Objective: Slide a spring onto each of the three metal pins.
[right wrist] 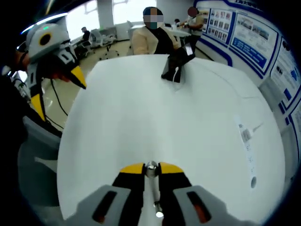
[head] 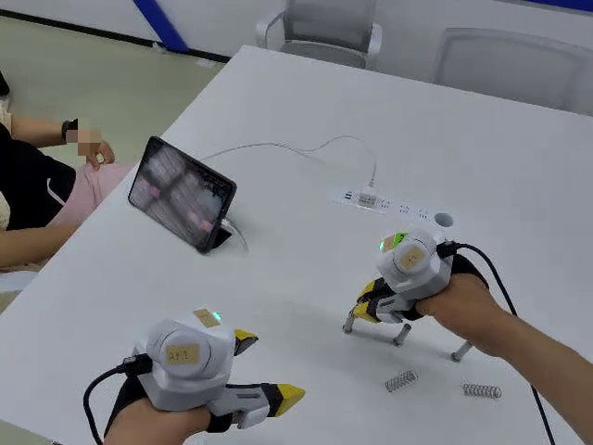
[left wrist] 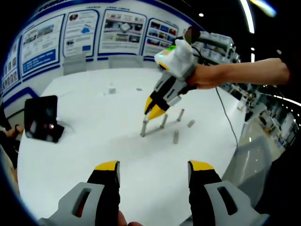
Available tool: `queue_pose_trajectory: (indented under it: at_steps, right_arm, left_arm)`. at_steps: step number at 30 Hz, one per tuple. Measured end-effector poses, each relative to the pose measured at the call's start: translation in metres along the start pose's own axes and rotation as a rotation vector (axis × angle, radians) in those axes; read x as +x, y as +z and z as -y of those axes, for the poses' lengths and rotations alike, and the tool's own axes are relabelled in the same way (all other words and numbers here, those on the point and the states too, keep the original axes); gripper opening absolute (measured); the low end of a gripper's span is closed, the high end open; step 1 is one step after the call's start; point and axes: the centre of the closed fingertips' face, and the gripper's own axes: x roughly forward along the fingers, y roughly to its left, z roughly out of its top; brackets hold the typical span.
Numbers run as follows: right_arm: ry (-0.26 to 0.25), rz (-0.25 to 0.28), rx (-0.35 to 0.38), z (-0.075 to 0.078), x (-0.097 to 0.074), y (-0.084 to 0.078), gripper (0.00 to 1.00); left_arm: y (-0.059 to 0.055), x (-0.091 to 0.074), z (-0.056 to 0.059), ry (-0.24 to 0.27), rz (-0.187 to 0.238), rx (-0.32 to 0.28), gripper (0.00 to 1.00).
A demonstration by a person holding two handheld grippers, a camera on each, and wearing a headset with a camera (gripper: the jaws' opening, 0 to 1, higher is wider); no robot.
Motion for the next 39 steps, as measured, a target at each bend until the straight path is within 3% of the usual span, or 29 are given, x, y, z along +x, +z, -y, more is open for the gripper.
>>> queue_pose_trajectory:
  at_steps: [12, 21, 39]
  right_arm:
    - [0.014, -0.019, -0.011, -0.002, 0.013, -0.001, 0.12]
    - [0.028, -0.037, -0.034, -0.005, 0.024, -0.002, 0.13]
    - [0.044, -0.079, -0.081, -0.009, 0.040, -0.009, 0.13]
  left_arm:
    - [0.002, 0.000, 0.000, 0.000, 0.001, 0.003, 0.60]
    - [0.013, 0.001, 0.000, 0.000, 0.024, 0.003, 0.60]
    - [0.021, 0.001, 0.001, -0.003, 0.037, 0.007, 0.63]
